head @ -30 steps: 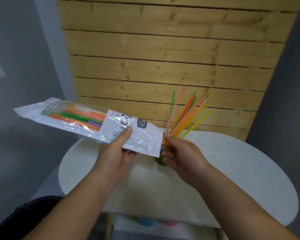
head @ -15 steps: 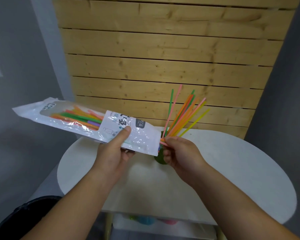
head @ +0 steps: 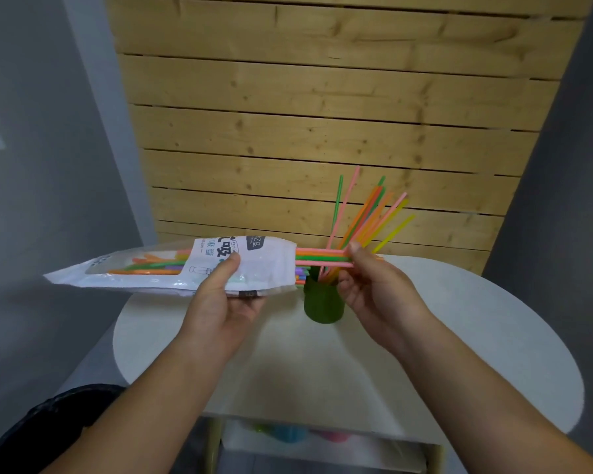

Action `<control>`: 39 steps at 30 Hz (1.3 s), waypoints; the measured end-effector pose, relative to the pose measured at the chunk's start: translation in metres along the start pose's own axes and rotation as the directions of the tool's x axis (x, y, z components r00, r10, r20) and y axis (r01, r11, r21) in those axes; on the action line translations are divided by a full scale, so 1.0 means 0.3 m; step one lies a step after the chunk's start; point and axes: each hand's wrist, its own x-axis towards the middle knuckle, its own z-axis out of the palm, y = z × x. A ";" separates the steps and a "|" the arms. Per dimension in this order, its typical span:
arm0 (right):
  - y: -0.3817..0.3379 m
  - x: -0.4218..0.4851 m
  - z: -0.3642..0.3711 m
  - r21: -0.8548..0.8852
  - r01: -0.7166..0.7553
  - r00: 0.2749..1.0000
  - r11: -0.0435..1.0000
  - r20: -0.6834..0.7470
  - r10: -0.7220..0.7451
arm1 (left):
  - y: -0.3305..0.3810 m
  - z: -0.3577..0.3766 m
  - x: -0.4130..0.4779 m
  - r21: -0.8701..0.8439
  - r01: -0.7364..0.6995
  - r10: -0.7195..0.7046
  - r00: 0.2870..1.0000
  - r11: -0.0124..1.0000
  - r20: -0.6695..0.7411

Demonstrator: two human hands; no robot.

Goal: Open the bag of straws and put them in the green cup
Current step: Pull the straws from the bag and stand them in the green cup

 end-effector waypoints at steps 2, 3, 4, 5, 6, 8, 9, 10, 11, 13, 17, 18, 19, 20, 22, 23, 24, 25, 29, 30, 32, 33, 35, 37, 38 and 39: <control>0.032 0.002 0.008 0.030 -0.023 0.999 0.999 0.034 0.022 | -0.001 0.005 0.000 -0.015 0.007 -0.007 1.000 1.000 -0.001; 0.048 0.000 0.011 0.004 -0.022 0.998 1.000 0.057 0.022 | -0.002 0.007 -0.001 -0.020 0.010 -0.010 1.000 1.000 0.000; 0.064 -0.004 0.016 -0.034 -0.015 0.996 0.999 0.084 0.018 | -0.002 0.007 -0.003 -0.021 0.009 -0.009 1.000 1.000 0.002; 0.080 -0.008 0.022 -0.071 -0.004 0.994 0.997 0.112 0.012 | -0.002 0.007 -0.004 -0.021 0.006 -0.006 1.000 1.000 0.006; 0.094 -0.012 0.029 -0.093 0.007 0.991 0.996 0.131 0.005 | -0.001 0.006 -0.005 -0.015 0.003 -0.003 1.000 1.000 0.012; 0.110 -0.014 0.043 -0.094 0.036 0.993 0.995 0.116 -0.025 | -0.005 0.005 -0.006 0.002 0.000 0.000 1.000 1.000 0.031; 0.112 -0.011 0.051 -0.089 0.058 0.995 0.994 0.087 -0.050 | -0.009 0.005 -0.008 0.008 0.001 -0.002 0.999 1.000 0.039; 0.109 -0.011 0.060 -0.093 0.082 0.996 0.992 0.047 -0.078 | -0.014 0.006 -0.010 0.012 0.006 -0.006 0.999 1.000 0.042; 0.103 -0.010 0.069 -0.104 0.105 0.994 0.989 0.002 -0.105 | -0.019 0.006 -0.012 0.013 0.010 -0.010 0.999 1.000 0.042; 0.087 -0.011 0.084 -0.096 0.130 0.988 0.987 -0.075 -0.137 | -0.026 0.003 -0.015 0.011 0.015 -0.015 0.999 1.000 0.036; 0.065 -0.004 0.086 -0.080 0.197 0.970 0.977 -0.130 -0.206 | -0.026 -0.006 -0.014 -0.026 0.020 -0.020 1.000 0.999 0.002; 0.062 0.001 0.080 -0.145 0.222 0.960 0.964 -0.141 -0.242 | -0.026 -0.007 -0.012 -0.037 0.021 -0.021 1.000 0.999 -0.007; 0.057 0.005 0.072 -0.218 0.246 0.947 0.945 -0.152 -0.282 | -0.025 -0.010 -0.009 -0.043 0.022 -0.023 1.000 0.999 -0.012; 0.047 0.007 0.064 -0.271 0.273 0.934 0.923 -0.158 -0.322 | -0.025 -0.012 -0.005 -0.048 0.027 -0.027 1.000 0.998 -0.014; 0.015 0.010 0.050 -0.297 0.322 0.912 0.899 -0.157 -0.378 | -0.022 -0.019 0.002 -0.067 0.036 -0.037 0.999 0.997 -0.020; -0.005 0.011 0.042 -0.290 0.340 0.906 0.894 -0.153 -0.394 | -0.018 -0.022 0.008 -0.078 0.036 -0.038 0.999 0.996 -0.026; -0.027 0.014 0.032 -0.284 0.352 0.903 0.892 -0.148 -0.404 | -0.014 -0.025 0.014 -0.087 0.033 -0.036 0.999 0.996 -0.031; -0.047 0.017 0.021 -0.273 0.359 0.902 0.892 -0.143 -0.407 | -0.009 -0.026 0.022 -0.096 0.029 -0.032 0.999 0.995 -0.037; -0.112 0.019 -0.026 -0.192 0.339 0.913 0.921 -0.168 -0.371 | 0.005 -0.037 0.049 -0.101 0.012 -0.019 0.998 0.995 -0.066; -0.124 0.017 -0.037 -0.165 0.323 0.916 0.932 -0.192 -0.352 | 0.007 -0.041 0.054 -0.102 0.013 -0.021 0.997 0.995 -0.070; -0.147 0.013 -0.058 -0.122 0.303 0.914 0.945 -0.244 -0.324 | 0.010 -0.049 0.064 -0.107 0.015 -0.023 0.997 0.994 -0.073; -0.158 0.011 -0.068 -0.116 0.304 0.909 0.946 -0.264 -0.324 | 0.012 -0.052 0.069 -0.109 0.013 -0.021 0.997 0.994 -0.077; -0.179 0.006 -0.088 -0.130 0.327 0.892 0.936 -0.285 -0.352 | 0.013 -0.057 0.076 -0.110 0.003 -0.012 0.996 0.994 -0.083; -0.200 0.002 -0.108 -0.157 0.351 0.871 0.923 -0.306 -0.383 | 0.010 -0.061 0.079 -0.101 -0.004 -0.004 0.997 0.995 -0.080; -0.211 0.001 -0.119 -0.166 0.355 0.865 0.920 -0.314 -0.390 | 0.008 -0.063 0.078 -0.096 -0.007 -0.001 0.997 0.995 -0.078; -0.222 0.002 -0.129 -0.170 0.356 0.863 0.919 -0.318 -0.393 | 0.005 -0.064 0.078 -0.092 -0.007 0.000 0.997 0.996 -0.076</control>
